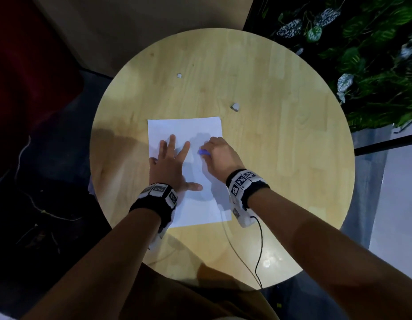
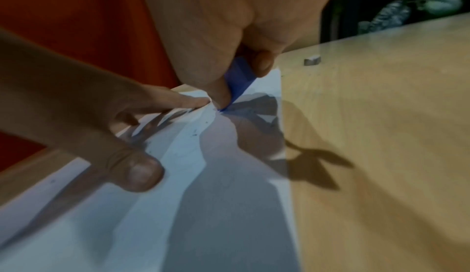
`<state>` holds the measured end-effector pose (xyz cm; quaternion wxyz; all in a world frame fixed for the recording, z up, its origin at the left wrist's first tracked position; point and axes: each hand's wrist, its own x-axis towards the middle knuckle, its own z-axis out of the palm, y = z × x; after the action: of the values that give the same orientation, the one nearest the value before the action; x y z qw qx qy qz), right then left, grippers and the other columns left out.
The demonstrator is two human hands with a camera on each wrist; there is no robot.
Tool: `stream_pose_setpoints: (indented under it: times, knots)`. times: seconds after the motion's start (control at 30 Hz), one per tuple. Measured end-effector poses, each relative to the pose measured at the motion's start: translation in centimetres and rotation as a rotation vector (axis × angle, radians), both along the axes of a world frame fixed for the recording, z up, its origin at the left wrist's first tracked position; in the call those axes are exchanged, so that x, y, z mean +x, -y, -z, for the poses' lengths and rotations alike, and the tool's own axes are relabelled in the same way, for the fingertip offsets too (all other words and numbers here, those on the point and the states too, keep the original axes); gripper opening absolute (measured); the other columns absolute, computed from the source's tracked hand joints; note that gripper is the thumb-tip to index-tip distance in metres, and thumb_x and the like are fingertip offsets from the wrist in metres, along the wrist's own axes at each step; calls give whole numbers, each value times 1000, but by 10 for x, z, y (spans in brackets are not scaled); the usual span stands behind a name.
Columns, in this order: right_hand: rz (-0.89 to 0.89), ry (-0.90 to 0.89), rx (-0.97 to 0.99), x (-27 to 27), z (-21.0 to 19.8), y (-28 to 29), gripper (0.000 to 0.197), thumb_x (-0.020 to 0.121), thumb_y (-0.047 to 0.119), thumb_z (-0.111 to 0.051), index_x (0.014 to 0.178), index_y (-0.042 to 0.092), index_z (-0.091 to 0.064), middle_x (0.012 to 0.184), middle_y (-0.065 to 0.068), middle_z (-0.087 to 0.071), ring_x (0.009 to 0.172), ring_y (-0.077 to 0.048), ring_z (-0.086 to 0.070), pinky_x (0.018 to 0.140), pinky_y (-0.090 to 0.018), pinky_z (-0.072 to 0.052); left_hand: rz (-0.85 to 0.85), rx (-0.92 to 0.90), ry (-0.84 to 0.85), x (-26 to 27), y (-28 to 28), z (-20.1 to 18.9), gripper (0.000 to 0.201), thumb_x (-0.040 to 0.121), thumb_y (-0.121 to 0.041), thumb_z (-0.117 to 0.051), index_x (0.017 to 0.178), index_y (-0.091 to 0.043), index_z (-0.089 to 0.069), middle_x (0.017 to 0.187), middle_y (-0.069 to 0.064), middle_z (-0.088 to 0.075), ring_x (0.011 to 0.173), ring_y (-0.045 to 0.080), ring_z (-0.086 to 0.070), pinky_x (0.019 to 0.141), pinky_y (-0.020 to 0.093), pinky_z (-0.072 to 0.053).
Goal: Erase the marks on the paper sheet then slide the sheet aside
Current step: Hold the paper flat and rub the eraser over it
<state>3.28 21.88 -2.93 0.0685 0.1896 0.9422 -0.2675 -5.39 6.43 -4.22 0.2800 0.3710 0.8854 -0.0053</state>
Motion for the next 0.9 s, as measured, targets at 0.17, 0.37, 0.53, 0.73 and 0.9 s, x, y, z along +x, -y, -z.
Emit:
stream_pose_setpoints:
  times: [0.17,0.37,0.53,0.73,0.9]
  knots:
    - [-188,-27,-40,42,3,25,17,85,9,-56,96,11,-68,94,-5,-59,92,-25,-53,73,-40,-51,-11,15,5,0,2,1,137,57,-83,-74,159,-40,7,166,3,24,155,30,12,115,54,-27]
    - [42,6,-16,-2,4,-5,18,86,10,-56,99,13,-69,97,-4,-59,99,-23,-52,75,-40,-51,-3,7,-6,1,0,-2,138,57,-81,-76,159,-39,7,166,3,24,155,29,11,114,52,-27]
    - [-36,-57,-52,57,1,33,17,82,5,-59,95,12,-68,95,-4,-61,94,-25,-53,70,-37,-51,-18,25,7,1,3,0,137,56,-84,-72,159,-41,7,166,1,26,154,29,13,116,55,-27]
    - [-72,-11,59,43,-1,-10,14,85,11,-58,90,18,-70,91,0,-61,90,-25,-47,69,-38,-48,-67,21,-16,15,2,-7,119,74,-77,-67,161,-32,2,167,10,17,154,33,3,113,51,-34]
    - [-42,158,91,1,-10,-43,18,87,16,-54,93,25,-69,95,6,-54,100,-21,-43,74,-34,-47,-36,-57,-110,8,-6,-16,121,76,-69,-71,160,-17,-2,167,18,3,153,34,-7,114,47,-31]
